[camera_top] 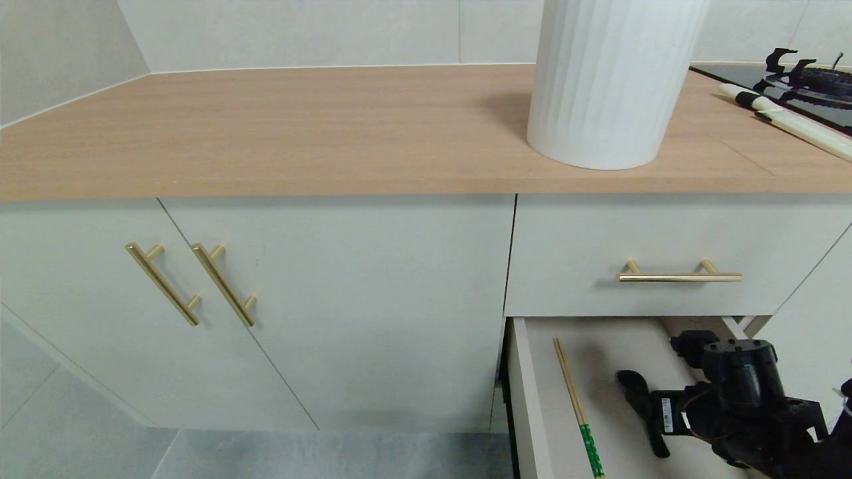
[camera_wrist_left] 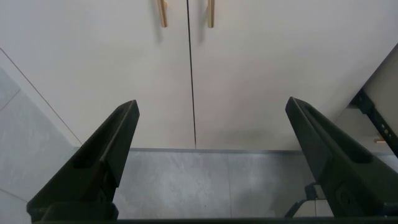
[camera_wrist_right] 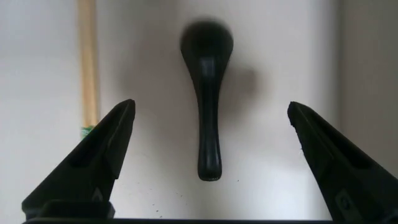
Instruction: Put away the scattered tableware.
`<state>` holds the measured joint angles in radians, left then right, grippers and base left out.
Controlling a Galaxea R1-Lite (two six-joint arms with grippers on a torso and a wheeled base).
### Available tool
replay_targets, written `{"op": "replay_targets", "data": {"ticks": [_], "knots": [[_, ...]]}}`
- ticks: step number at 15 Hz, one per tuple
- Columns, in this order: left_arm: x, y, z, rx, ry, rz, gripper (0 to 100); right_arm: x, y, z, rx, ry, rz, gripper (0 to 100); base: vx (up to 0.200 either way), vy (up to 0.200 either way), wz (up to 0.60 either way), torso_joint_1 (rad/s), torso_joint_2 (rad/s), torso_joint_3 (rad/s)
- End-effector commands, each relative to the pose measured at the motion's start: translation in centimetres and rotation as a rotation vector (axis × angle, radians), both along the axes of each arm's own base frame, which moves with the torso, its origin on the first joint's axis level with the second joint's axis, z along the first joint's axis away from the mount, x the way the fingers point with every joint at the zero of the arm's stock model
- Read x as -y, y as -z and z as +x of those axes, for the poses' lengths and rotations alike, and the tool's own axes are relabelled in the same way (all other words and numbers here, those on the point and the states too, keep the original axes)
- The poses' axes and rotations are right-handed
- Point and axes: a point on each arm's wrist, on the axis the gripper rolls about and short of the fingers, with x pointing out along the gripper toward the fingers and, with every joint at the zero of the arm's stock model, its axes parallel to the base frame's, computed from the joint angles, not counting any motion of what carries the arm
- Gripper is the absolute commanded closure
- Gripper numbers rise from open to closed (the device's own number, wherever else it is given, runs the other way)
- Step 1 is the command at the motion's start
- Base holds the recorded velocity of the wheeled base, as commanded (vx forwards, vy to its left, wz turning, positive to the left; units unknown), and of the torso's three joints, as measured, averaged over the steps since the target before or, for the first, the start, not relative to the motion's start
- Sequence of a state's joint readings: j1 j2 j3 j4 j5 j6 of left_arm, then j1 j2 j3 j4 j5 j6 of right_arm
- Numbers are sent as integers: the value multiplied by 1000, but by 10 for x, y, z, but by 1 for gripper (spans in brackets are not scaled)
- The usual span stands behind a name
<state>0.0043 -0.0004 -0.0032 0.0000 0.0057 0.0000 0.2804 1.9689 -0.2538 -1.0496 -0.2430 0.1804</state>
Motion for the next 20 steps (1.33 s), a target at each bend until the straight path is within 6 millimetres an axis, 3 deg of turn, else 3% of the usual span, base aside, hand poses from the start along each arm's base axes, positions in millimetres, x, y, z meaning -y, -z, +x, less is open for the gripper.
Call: {"op": "replay_targets", "data": {"ticks": [1, 5, 8, 13, 20], "knots": [[0, 0, 0, -1, -1, 0, 0, 3, -44, -17, 129, -28, 5, 0, 0, 0, 0, 0, 0, 0], [0, 0, 0, -1, -1, -2, 0, 11, -113, -47, 119, -37, 12, 0, 0, 0, 0, 0, 0, 0], [0, 0, 0, -1, -1, 0, 0, 15, -150, -73, 108, -56, 21, 0, 0, 0, 0, 0, 0, 0], [0, 0, 0, -1, -1, 0, 0, 9, -153, -81, 111, -104, 23, 0, 0, 0, 0, 0, 0, 0], [0, 0, 0, -1, -1, 0, 0, 3, -153, -97, 72, -177, 13, 0, -200, 0, 0, 2, 1, 3]]}}
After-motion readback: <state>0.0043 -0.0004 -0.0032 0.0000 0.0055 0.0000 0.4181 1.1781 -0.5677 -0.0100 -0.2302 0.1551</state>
